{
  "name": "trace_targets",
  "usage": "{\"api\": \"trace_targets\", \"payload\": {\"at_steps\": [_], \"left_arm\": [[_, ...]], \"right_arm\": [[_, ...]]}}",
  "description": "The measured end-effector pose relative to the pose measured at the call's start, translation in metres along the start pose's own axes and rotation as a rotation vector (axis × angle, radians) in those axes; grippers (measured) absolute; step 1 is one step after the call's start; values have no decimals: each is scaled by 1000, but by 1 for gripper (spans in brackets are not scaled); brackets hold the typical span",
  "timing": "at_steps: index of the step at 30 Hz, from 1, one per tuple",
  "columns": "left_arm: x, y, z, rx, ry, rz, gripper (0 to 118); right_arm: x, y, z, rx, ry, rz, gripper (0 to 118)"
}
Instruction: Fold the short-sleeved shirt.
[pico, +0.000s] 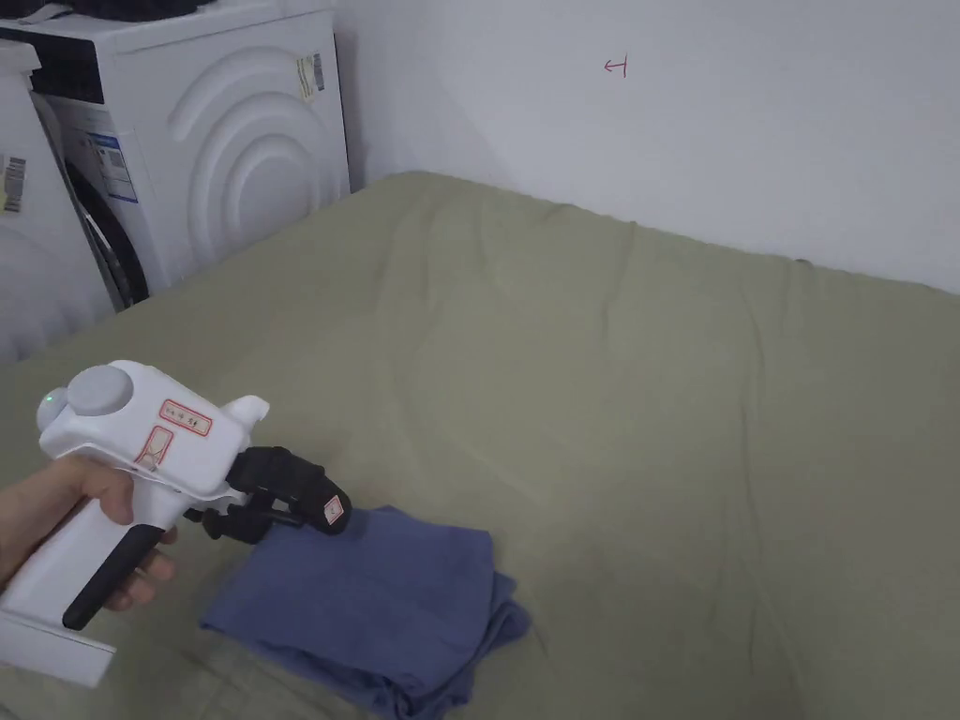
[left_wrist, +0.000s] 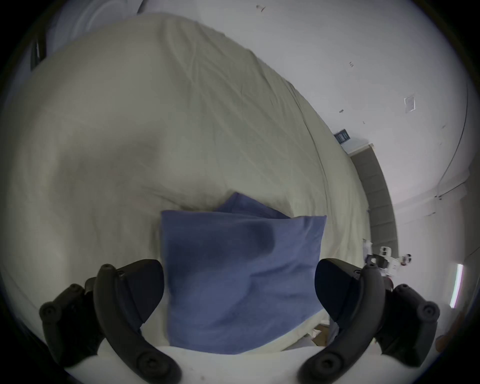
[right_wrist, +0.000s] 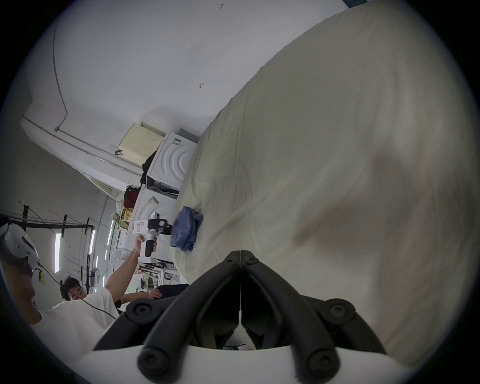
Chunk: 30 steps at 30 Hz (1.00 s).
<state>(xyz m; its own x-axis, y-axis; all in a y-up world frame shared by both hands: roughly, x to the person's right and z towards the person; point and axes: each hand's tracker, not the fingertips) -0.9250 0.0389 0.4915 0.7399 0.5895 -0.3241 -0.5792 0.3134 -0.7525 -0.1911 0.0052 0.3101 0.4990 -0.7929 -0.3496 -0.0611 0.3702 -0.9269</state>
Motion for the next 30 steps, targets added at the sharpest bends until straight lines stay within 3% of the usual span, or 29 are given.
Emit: {"api": "trace_targets", "payload": {"at_steps": [6, 8, 9, 10, 11, 12, 15, 16, 20, 22, 26, 30], "left_arm": [[81, -29, 14, 82, 256, -181, 115], [122, -42, 11, 106, 208, -186, 108], [139, -50, 7, 141, 154, -187, 77], [163, -58, 0, 146, 140, -221, 31], [195, -73, -12, 176, 186, -309, 0], [229, -82, -22, 234, 209, -389, 0], [318, -126, -43, 344, 116, -393, 0], [342, -138, -47, 426, 73, -382, 0], [413, -160, -63, 636, 128, -507, 0], [454, -186, -69, 710, 129, -484, 0], [490, -220, -68, 852, 300, -629, 0], [495, -255, -58, 889, 245, -639, 0]], "right_arm": [[-16, 4, 30, 69, -24, 106, 1], [-28, 6, 43, 113, -86, 170, 1], [-37, 7, 50, 141, -127, 203, 1], [-44, 8, 56, 164, -168, 240, 1], [-54, 9, 63, 207, -231, 278, 1], [-66, 9, 70, 251, -326, 331, 1], [-97, 6, 89, 401, -591, 494, 1], [-105, 5, 95, 443, -617, 529, 1], [-140, -3, 120, 635, -754, 637, 1], [-155, -7, 128, 694, -831, 690, 1], [-175, -19, 142, 750, -847, 724, 1], [-188, -40, 155, 785, -823, 722, 1]]}}
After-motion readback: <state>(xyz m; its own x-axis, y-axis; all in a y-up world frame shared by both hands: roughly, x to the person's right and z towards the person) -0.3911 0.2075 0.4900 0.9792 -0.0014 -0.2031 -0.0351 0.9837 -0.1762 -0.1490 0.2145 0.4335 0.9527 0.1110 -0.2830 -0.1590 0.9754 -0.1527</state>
